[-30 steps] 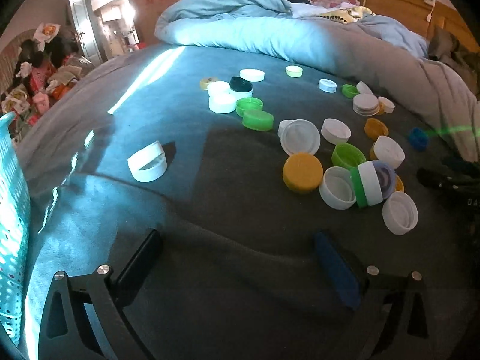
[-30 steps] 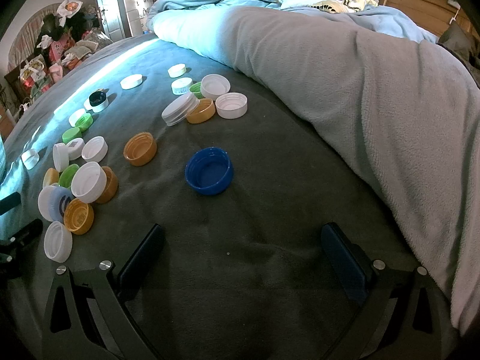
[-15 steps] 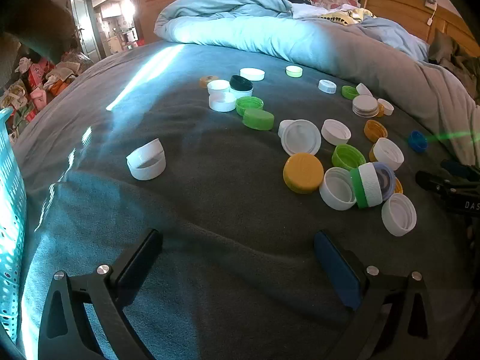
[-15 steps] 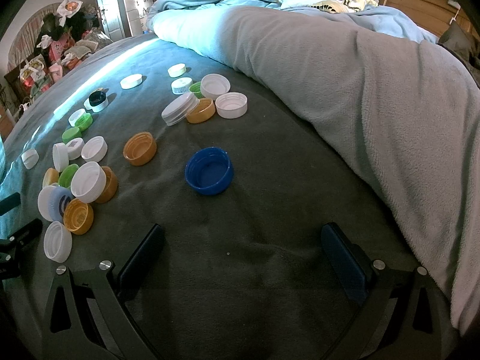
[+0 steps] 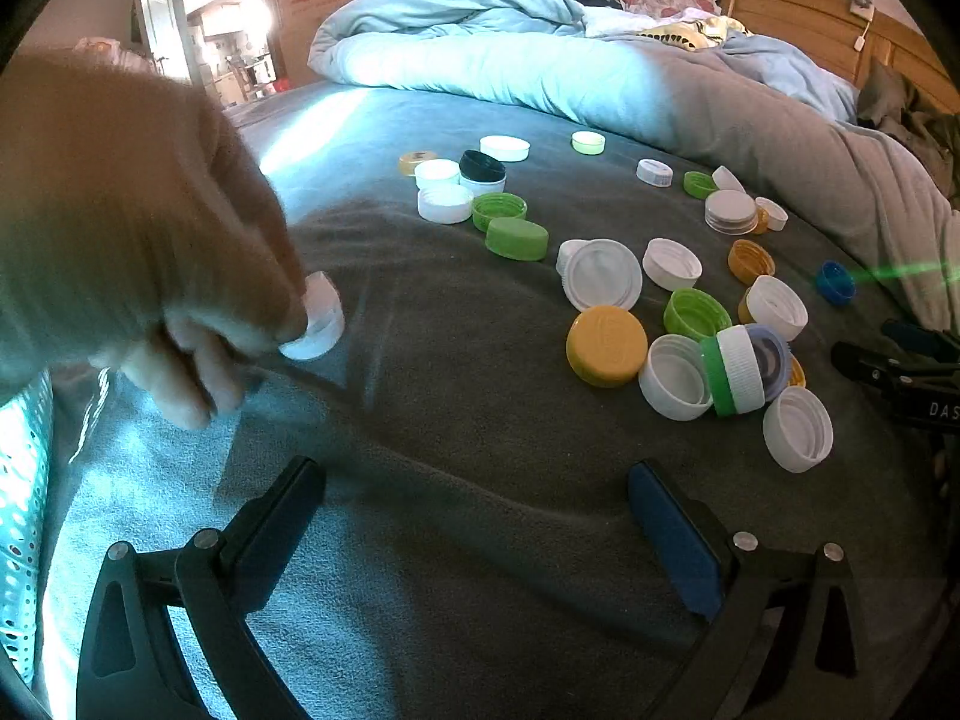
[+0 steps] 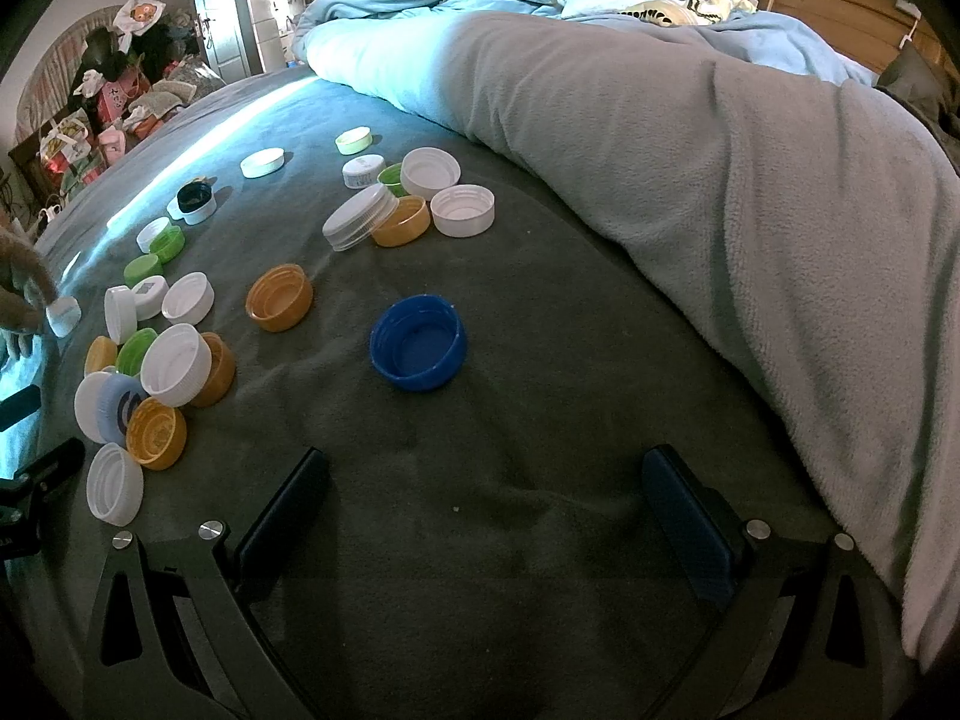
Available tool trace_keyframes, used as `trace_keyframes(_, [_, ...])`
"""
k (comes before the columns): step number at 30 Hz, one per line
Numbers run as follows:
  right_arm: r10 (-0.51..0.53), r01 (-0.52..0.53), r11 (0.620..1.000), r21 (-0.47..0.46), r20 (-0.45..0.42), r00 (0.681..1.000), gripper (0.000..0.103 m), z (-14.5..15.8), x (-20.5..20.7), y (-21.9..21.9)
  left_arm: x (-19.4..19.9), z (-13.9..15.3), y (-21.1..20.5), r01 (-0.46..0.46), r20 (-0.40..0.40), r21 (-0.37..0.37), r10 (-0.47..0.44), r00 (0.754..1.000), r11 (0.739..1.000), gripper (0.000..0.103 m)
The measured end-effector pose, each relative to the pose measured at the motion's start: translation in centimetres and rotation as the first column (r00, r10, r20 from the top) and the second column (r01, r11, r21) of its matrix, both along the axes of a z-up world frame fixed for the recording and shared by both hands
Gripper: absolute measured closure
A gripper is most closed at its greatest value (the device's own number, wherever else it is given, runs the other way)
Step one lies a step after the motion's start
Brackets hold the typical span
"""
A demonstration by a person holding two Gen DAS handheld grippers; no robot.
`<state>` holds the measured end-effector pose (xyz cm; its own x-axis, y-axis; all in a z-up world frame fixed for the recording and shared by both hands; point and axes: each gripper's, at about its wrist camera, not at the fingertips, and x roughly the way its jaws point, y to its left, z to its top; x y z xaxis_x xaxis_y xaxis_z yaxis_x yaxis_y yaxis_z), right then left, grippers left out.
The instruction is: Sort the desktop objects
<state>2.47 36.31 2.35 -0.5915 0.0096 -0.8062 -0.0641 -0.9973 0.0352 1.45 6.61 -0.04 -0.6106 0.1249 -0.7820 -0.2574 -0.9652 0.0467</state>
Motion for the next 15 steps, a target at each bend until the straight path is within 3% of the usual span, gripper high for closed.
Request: trace_keyframes(15, [0.001,-0.001,1.000,-0.001,0.000,1.000,0.000,-0.06,-0.22,0.02,0.01,0.01,0.00,-0.001,0.000,0.000,0.001,1.000,1.000,0.000])
